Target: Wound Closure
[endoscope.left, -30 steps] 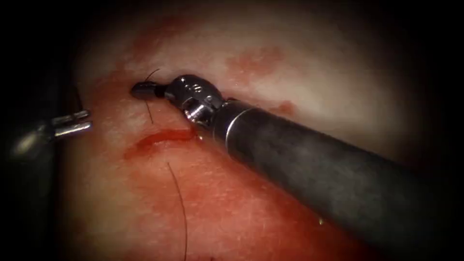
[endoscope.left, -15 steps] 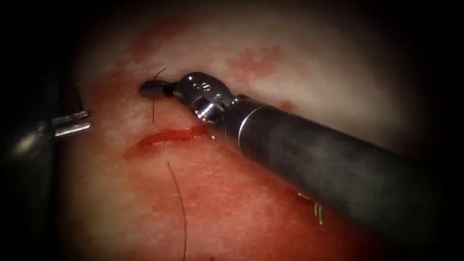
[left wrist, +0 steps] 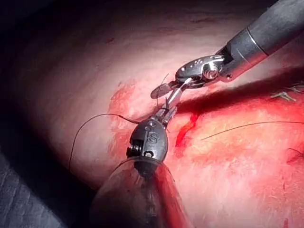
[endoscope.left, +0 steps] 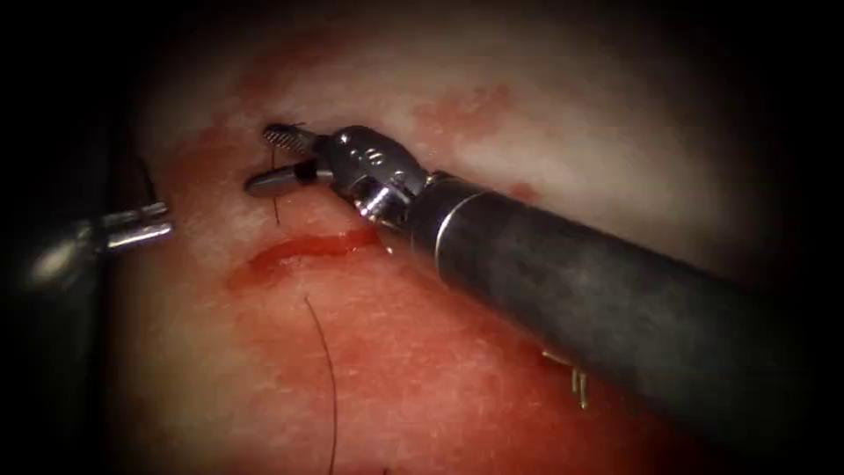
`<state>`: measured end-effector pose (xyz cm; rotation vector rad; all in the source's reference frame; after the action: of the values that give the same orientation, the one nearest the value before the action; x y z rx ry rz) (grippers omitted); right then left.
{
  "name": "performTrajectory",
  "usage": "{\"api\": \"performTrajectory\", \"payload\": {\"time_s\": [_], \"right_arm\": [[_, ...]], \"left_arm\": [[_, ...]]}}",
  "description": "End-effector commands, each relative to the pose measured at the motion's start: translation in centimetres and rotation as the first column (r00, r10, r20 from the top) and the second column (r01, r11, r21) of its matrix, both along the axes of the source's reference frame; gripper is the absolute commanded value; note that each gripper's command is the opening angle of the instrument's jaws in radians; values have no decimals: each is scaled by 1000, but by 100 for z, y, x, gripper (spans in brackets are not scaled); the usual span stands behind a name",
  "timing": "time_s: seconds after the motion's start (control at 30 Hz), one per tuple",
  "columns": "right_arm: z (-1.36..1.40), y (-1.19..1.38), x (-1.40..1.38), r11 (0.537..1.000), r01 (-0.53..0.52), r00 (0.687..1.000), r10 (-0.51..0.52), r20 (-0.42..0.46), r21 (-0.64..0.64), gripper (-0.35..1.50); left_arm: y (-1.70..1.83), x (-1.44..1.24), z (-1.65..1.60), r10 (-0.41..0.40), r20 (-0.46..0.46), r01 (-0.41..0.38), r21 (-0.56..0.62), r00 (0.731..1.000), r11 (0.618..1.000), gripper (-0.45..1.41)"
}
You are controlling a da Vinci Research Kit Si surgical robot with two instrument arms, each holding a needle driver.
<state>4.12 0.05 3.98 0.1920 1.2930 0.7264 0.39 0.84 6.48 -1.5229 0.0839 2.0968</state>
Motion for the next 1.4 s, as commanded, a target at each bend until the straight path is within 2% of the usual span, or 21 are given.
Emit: {"api": "performTrajectory", "payload": {"time_s": [0.03,0.13,0.17,0.23,0.37,0.53,0.6,0.67,0.83,1.0,1.3,1.4], "right_arm": [[7,4,0,994,-8,1000,8,-5,-111,148],[6,0,-21,961,57,998,-47,41,-272,143],[5,-2,-26,960,65,998,-56,42,-271,141],[2,-13,-53,958,92,996,-86,34,-273,133],[1,-32,-84,954,124,992,-114,54,-274,133],[5,-51,-103,956,181,983,-175,46,-232,106],[6,-55,-107,958,189,982,-188,27,-214,96],[6,-60,-110,965,187,982,-187,17,-184,96],[7,-67,-110,976,134,991,-134,14,-172,111],[9,-71,-104,976,132,991,-131,16,-176,118],[16,-86,-92,971,149,989,-148,20,-185,120],[18,-87,-91,971,149,989,-148,21,-187,120]], "left_arm": [[2,-5,9,1,-2,-1,-1,1000,1000,-45],[3,-6,18,-2,-7,2,-4,1000,1000,-45],[3,-6,20,-3,-8,3,-5,1000,1000,-45],[7,-6,32,-7,-14,7,-8,1000,1000,-45],[14,-6,61,-22,-28,22,1,999,1000,-45],[34,-6,98,-47,-51,47,7,998,999,-45],[42,-6,113,-58,-66,59,5,996,998,-45],[50,-6,131,-65,-74,65,0,995,998,-45],[58,-5,174,-71,-100,73,13,992,997,-45],[60,-4,218,-70,-136,74,27,988,997,-45],[67,-9,247,-93,-158,104,66,983,992,-45],[67,-15,244,-122,-156,139,99,980,985,-13]]}}
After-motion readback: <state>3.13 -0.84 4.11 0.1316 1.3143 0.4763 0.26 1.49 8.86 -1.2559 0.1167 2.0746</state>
